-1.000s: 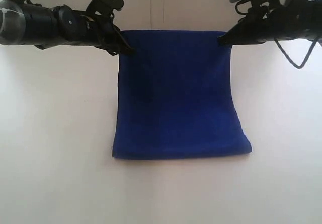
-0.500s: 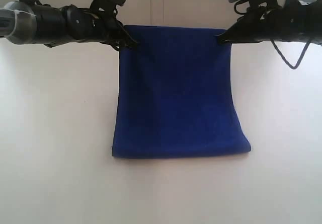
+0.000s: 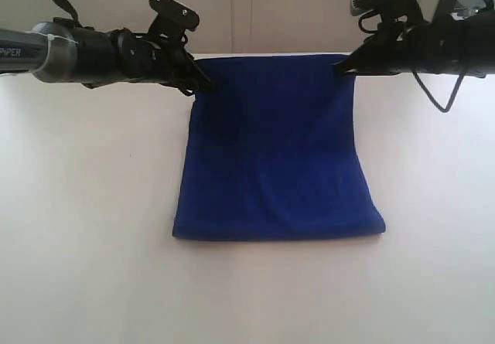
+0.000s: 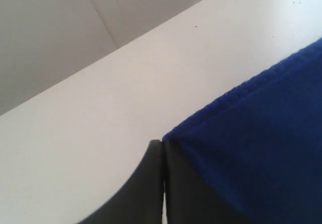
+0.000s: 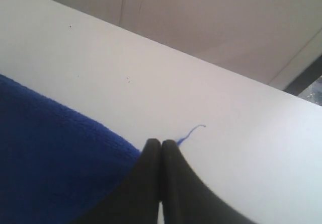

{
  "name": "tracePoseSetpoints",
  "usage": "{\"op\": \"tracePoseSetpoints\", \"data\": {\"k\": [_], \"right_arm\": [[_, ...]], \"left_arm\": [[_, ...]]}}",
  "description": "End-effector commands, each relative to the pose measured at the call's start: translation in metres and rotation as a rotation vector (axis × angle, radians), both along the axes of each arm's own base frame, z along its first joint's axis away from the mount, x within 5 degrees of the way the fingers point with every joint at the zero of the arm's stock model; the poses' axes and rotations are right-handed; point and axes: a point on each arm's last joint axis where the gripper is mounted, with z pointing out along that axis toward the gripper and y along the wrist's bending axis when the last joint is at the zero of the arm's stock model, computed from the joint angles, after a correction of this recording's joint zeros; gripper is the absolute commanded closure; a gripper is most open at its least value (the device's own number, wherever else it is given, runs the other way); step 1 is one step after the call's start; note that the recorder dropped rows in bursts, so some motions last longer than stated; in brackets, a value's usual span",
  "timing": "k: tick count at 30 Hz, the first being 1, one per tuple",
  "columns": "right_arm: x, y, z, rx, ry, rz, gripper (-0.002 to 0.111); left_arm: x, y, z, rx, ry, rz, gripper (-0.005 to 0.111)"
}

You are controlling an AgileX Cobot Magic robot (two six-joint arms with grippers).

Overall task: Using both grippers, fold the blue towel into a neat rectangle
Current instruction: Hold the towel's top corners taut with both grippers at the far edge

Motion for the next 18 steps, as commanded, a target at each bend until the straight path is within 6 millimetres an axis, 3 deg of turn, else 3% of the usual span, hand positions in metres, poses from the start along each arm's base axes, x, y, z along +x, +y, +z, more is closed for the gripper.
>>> {"op": "tracePoseSetpoints", "data": {"k": [1,4,18], "right_arm": [[0.003,-0.004,-0.001,0.009,-0.018,-0.019,0.108],[0.006,-0.004,-0.014,0.004,0.001,-0.021,0.108],[0.012,-0.005,-0.015,0.007,-0.079,-0.036,0.108]], "left_arm": [[0.001,-0.001,-0.001,-0.021,0.001,0.014,0.107],[0.001,-0.001,-0.001,-0.019,0.0,0.013,0.107],[0.005,-0.001,0.005,0.02,-0.079,0.005,0.107]]}}
